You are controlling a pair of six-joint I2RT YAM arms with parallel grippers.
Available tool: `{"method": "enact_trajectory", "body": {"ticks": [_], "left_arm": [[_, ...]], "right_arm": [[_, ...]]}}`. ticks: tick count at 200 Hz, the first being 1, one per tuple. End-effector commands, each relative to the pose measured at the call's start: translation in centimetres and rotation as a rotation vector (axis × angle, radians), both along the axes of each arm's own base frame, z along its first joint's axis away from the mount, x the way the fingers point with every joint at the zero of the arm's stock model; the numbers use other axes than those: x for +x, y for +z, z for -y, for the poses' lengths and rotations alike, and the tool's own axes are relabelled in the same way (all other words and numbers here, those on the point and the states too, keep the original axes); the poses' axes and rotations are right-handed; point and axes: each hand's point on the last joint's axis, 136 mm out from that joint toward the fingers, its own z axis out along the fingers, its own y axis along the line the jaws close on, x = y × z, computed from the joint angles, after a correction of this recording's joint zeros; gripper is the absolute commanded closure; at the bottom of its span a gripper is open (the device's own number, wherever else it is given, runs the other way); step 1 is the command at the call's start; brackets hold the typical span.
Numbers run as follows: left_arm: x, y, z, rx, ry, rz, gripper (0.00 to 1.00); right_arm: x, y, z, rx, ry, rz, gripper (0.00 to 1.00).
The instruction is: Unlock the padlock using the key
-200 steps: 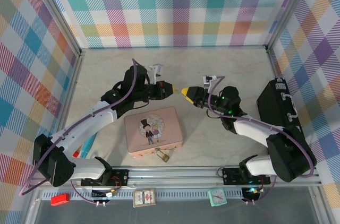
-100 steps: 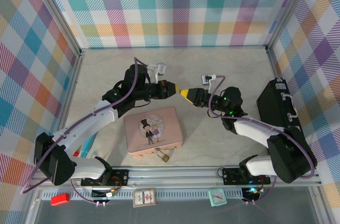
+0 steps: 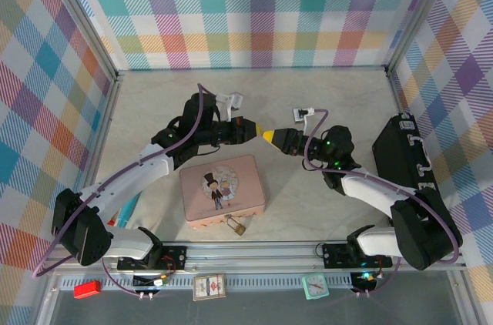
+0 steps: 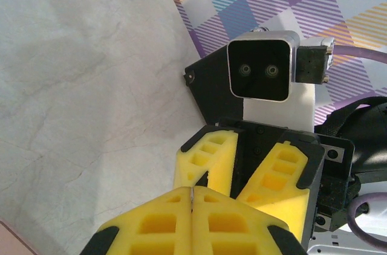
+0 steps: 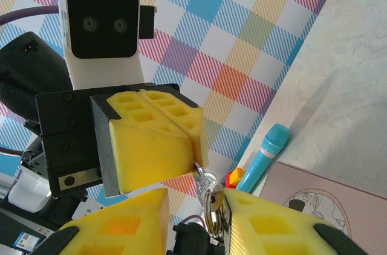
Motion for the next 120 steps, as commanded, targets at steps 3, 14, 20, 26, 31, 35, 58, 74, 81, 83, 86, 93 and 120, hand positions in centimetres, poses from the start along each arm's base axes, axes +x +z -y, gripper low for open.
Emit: {"method": "enact_trajectory", "body": {"ticks": [3, 14, 20, 26, 31, 35, 58, 74, 81, 83, 86, 93, 120], "left_arm": [[0.25, 1.03, 0.2, -0.03, -0.008, 0.018, 1.0], [0.17, 0.99, 0.21, -0.029, -0.01, 0.017, 1.0], [0.24, 1.02, 0.16, -0.031, -0.008, 0.018, 1.0], [0.13, 1.0, 0.22, -0.031, -0.013, 0.016, 1.0], [0.13, 1.01, 0.28, -0.032, -0.014, 0.017, 1.0], [0.11, 1.03, 0.3, -0.034, -0.015, 0.015, 1.0], [0.05, 1.01, 0.3, -0.037, -0.018, 0.015, 1.0], [0.06, 1.01, 0.33, -0.041, -0.018, 0.015, 1.0], [0.03, 1.0, 0.39, -0.045, -0.02, 0.011, 1.0], [0.03, 1.0, 0.4, -0.045, -0.021, 0.011, 1.0], [0.01, 0.97, 0.41, -0.046, -0.021, 0.01, 1.0], [0.01, 0.89, 0.45, -0.047, -0.023, 0.008, 1.0], [0.04, 0.85, 0.46, -0.049, -0.021, 0.007, 1.0]], "right_arm": [[-0.22, 1.97, -0.08, 0.021, 0.014, 0.077, 0.72], [-0.21, 2.04, -0.08, 0.023, 0.015, 0.075, 0.73], [-0.2, 2.05, -0.08, 0.023, 0.014, 0.075, 0.73], [-0.2, 2.08, -0.09, 0.023, 0.015, 0.075, 0.74], [-0.17, 1.95, -0.1, 0.021, 0.015, 0.071, 0.75], [-0.13, 2.04, -0.11, 0.022, 0.014, 0.073, 0.76], [-0.06, 2.01, -0.11, 0.023, 0.012, 0.067, 0.8], [0.01, 1.96, -0.1, 0.022, 0.009, 0.061, 0.81], [-0.01, 2.03, -0.1, 0.023, 0.009, 0.064, 0.81], [-0.01, 2.05, -0.1, 0.024, 0.01, 0.064, 0.81], [0.0, 2.05, -0.11, 0.024, 0.009, 0.063, 0.81], [0.0, 2.03, -0.1, 0.024, 0.009, 0.062, 0.82], [-0.06, 2.14, -0.06, 0.026, 0.009, 0.063, 0.87]]}}
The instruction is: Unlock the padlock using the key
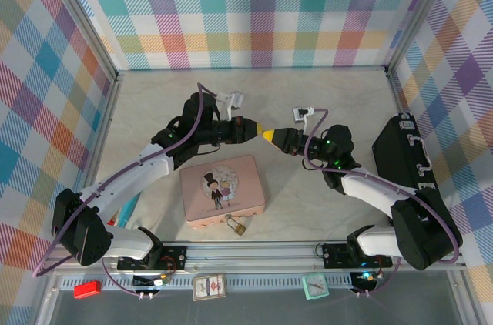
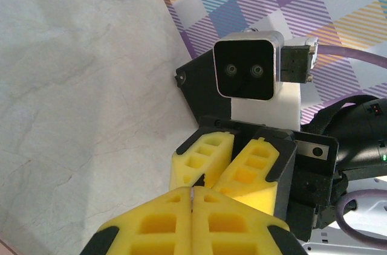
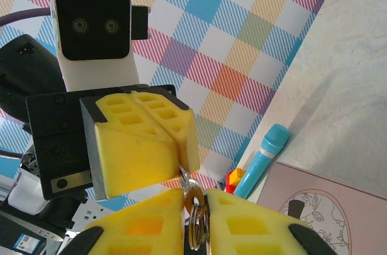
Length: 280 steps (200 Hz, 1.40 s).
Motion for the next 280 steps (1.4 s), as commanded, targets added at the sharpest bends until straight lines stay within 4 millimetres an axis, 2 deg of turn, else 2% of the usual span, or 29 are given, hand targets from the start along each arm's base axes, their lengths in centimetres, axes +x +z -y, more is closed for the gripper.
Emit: {"method": "enact_trajectory", "body": {"ticks": [1, 51, 60, 78, 98, 120, 134, 150, 172, 206, 229, 241, 254, 280], "left_arm": [[0.2, 0.2, 0.2, -0.023, -0.007, 0.002, 1.0], [0.3, -0.2, -0.1, -0.008, 0.011, -0.002, 0.98], [0.5, -0.5, -0.2, 0.003, 0.022, -0.006, 0.91], [0.8, -0.9, -0.7, 0.031, 0.056, -0.009, 0.69], [1.4, -1.3, -1.5, 0.071, 0.107, -0.007, 0.57], [2.1, -1.7, -3.4, 0.159, 0.192, -0.007, 0.49], [1.8, -2.6, -5.3, 0.246, 0.243, -0.042, 0.45], [1.3, -4.1, -8.7, 0.433, 0.343, -0.116, 0.42], [-1.1, -6.1, -13.4, 0.695, 0.427, -0.257, 0.41], [-6.0, -7.3, -17.0, 0.832, 0.425, -0.373, 0.28], [-9.6, -8.1, -19.8, 0.985, 0.419, -0.475, 0.25], [-11.0, -7.8, -21.3, 1.067, 0.442, -0.476, 0.22], [-12.2, -7.8, -21.7, 1.1, 0.435, -0.455, 0.16], [-15.0, -9.0, -22.3, 1.163, 0.397, -0.485, 0.1]], "right_arm": [[-0.2, 2.1, 0.0, 0.029, 0.01, 0.069, 0.87], [-0.1, 2.1, 0.1, 0.025, 0.0, 0.063, 1.0], [-0.1, 2.0, 0.1, 0.021, -0.003, 0.06, 1.0], [-0.1, 1.8, 0.3, 0.007, -0.016, 0.052, 1.0], [0.0, 1.2, 0.7, -0.037, -0.051, 0.03, 1.0], [0.2, -0.6, 1.4, -0.143, -0.113, -0.019, 1.0], [0.2, -1.1, 2.1, -0.207, -0.148, -0.017, 1.0], [0.0, -2.0, 2.9, -0.298, -0.181, -0.023, 1.0], [-0.3, -3.0, 4.1, -0.402, -0.223, -0.016, 1.0], [-0.5, -4.4, 5.1, -0.49, -0.252, -0.018, 1.0], [-0.6, -5.0, 5.3, -0.518, -0.249, -0.026, 1.0], [-0.6, -5.1, 5.3, -0.524, -0.246, -0.027, 1.0], [-0.6, -5.2, 5.3, -0.526, -0.246, -0.027, 1.0], [-0.2, -5.2, 5.2, -0.519, -0.254, -0.031, 1.0]]}}
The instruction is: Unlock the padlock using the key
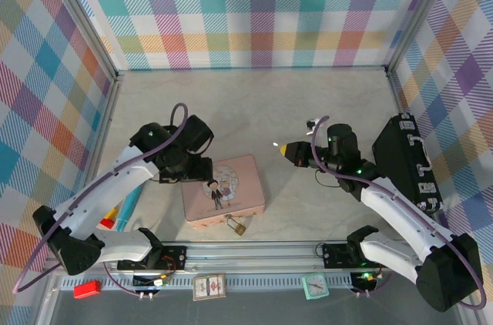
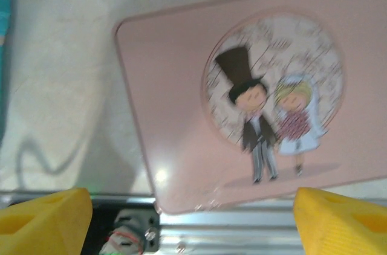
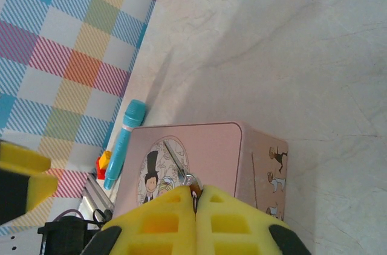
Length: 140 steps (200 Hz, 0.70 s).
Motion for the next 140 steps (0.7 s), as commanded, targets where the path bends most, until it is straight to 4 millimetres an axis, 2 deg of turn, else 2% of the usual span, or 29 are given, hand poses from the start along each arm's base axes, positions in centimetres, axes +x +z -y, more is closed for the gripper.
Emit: {"method": "enact_trajectory", "body": {"ticks": [1, 4, 7, 22, 36, 63, 88, 105, 140], "left_arm": [[-4.0, -0.9, -3.4, 0.148, 0.024, -0.086, 0.09], [-4.3, -1.0, -3.5, 0.155, 0.022, -0.089, 0.02], [-4.5, -1.2, -3.5, 0.16, 0.019, -0.093, 0.0], [-5.9, -2.5, -3.1, 0.175, -0.013, -0.122, 0.0], [-7.1, -4.0, -1.9, 0.172, -0.073, -0.143, 0.0], [-8.4, -6.7, -0.1, 0.203, -0.153, -0.167, 0.0], [-8.9, -9.3, 1.7, 0.135, -0.178, -0.172, 0.0], [-9.1, -11.1, 2.1, 0.114, -0.179, -0.179, 0.0], [-8.2, -13.5, 2.5, 0.168, -0.207, -0.167, 0.0]], "right_arm": [[0.6, 1.1, -0.1, -0.009, -0.002, 0.036, 1.0], [0.6, 1.0, -0.1, -0.007, -0.003, 0.034, 1.0], [0.7, 1.1, -0.1, -0.004, -0.004, 0.034, 1.0], [0.8, 1.0, -0.2, 0.002, -0.007, 0.026, 1.0], [0.9, 0.8, -0.3, 0.003, -0.007, 0.019, 1.0], [1.0, 0.7, -0.3, -0.003, -0.005, 0.014, 1.0], [0.8, 0.9, -0.2, 0.002, -0.007, 0.013, 1.0], [0.7, 0.5, 0.0, 0.003, -0.021, 0.013, 1.0], [0.6, 0.0, 0.1, 0.006, -0.022, 0.008, 1.0]]}}
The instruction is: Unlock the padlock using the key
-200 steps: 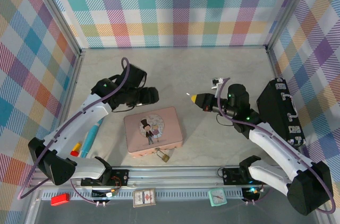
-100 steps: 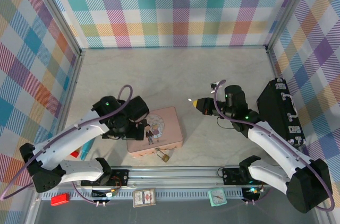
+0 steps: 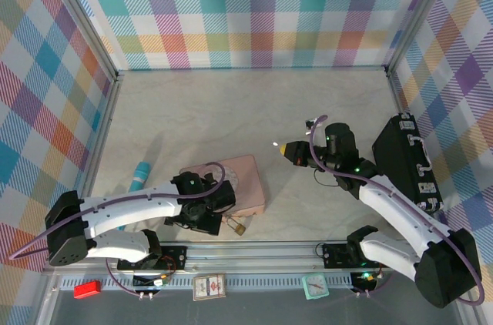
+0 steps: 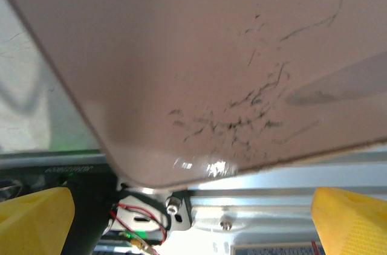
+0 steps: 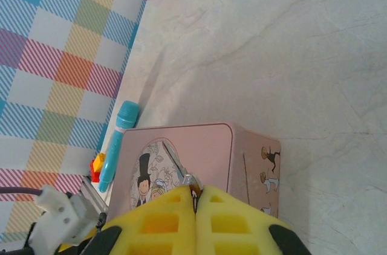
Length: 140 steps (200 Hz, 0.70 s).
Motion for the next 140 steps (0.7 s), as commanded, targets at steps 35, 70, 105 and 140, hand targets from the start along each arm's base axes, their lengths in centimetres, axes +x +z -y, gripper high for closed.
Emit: {"method": "enact_trajectory", "body": {"ticks": [35, 70, 105, 140], "left_arm": [[1.6, -3.7, 2.0, 0.054, -0.035, 0.026, 0.0], [3.3, -4.1, 2.6, 0.115, -0.073, 0.07, 0.04], [5.5, -3.4, 3.8, 0.134, -0.124, 0.134, 0.08], [8.0, -1.9, 4.1, 0.083, -0.13, 0.213, 0.09]], "right_arm": [[0.1, 0.6, 0.1, 0.004, -0.002, 0.031, 1.0], [-0.1, 0.7, 0.2, -0.004, -0.003, 0.032, 1.0], [-0.3, 0.5, 0.5, -0.006, -0.017, 0.021, 1.0], [-0.4, 0.5, 0.7, -0.006, -0.023, 0.016, 1.0]]}}
